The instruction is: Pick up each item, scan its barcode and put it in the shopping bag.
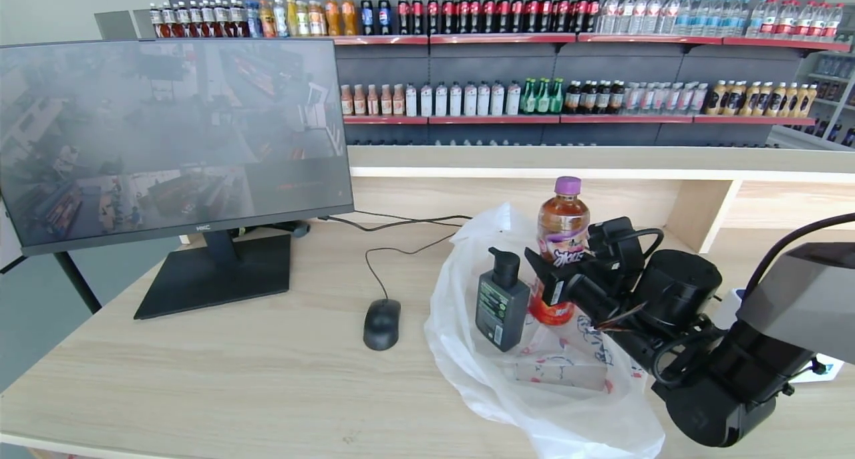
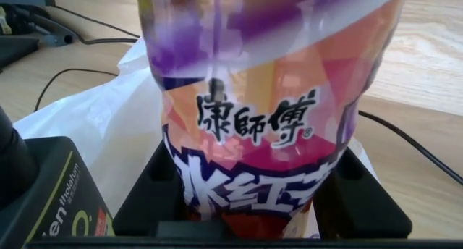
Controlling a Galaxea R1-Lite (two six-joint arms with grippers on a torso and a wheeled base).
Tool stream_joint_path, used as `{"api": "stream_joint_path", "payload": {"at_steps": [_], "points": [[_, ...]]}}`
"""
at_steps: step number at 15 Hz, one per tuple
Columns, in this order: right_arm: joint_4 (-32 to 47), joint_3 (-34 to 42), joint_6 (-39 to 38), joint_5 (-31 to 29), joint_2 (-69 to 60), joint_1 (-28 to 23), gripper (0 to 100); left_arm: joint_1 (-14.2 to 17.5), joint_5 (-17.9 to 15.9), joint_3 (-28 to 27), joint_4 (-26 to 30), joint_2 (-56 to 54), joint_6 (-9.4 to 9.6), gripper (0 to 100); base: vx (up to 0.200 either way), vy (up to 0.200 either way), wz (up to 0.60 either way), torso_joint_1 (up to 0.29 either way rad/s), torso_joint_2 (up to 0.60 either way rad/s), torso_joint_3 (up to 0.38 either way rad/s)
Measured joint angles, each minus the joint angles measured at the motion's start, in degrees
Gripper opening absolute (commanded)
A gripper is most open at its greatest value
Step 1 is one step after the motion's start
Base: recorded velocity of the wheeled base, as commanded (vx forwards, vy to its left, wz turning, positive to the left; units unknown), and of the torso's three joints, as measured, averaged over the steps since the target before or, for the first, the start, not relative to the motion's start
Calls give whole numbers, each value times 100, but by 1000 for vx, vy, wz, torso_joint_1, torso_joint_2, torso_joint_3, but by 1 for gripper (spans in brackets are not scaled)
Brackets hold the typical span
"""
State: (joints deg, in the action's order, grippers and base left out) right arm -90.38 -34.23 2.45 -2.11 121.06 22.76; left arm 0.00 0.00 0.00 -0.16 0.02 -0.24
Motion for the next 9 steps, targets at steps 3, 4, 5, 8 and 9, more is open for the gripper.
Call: {"api": "stream_joint_path", "payload": {"at_steps": [3,4,5,8,9], "points": [[26,66,0,-2,51,30,0,0,0,0,0,0,0,0,0,0,0,0,0,0],[33,66,0,-5,51,41,0,0,0,0,0,0,0,0,0,0,0,0,0,0],[33,107,0,-5,40,50,0,0,0,0,0,0,0,0,0,0,0,0,0,0],[39,238,-10,-2,-6,52,0,0,0,0,0,0,0,0,0,0,0,0,0,0],[41,249,-10,-2,-10,55,0,0,0,0,0,0,0,0,0,0,0,0,0,0]]}}
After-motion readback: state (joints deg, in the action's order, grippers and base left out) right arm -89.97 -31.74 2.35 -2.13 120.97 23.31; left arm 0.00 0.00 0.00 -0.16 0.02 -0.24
